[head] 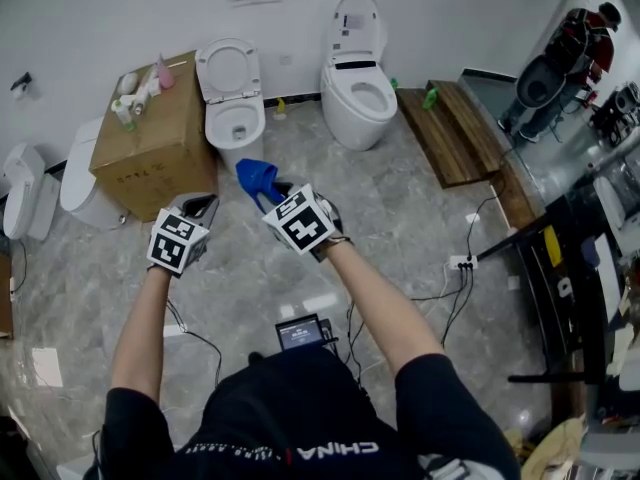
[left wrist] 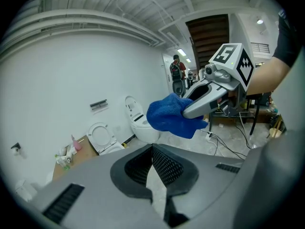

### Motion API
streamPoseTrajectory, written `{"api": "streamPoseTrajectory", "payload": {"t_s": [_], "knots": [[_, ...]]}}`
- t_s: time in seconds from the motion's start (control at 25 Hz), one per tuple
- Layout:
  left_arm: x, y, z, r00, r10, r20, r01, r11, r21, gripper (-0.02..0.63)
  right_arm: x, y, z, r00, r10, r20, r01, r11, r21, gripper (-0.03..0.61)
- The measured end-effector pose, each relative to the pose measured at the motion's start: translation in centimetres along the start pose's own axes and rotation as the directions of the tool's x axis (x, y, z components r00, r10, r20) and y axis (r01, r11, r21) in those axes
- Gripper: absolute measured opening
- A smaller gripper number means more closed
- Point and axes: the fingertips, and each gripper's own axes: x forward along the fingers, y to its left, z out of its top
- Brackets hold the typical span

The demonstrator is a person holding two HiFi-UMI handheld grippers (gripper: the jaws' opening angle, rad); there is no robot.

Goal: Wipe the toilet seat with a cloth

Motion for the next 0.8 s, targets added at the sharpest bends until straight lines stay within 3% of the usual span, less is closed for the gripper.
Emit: {"api": "streamPoseTrajectory", "payload": {"t_s": [0.4, 0.8], "knots": [[4.5, -1.2, 2.2, 0.999, 0.037, -0.034, -0.037, 0.999, 0.012, 0.012, -0.1, -5.8, -2.7, 1.0, 0.026, -0.001, -0.026, 0.999, -0.019, 0.066], [9.8, 4.7, 2.3, 0.998, 0.044, -0.049, -0.044, 0.999, 0.004, 0.012, 5.7, -10.2, -1.6, 0.999, 0.04, -0.016, -0.04, 0.999, 0.001, 0.066]]}}
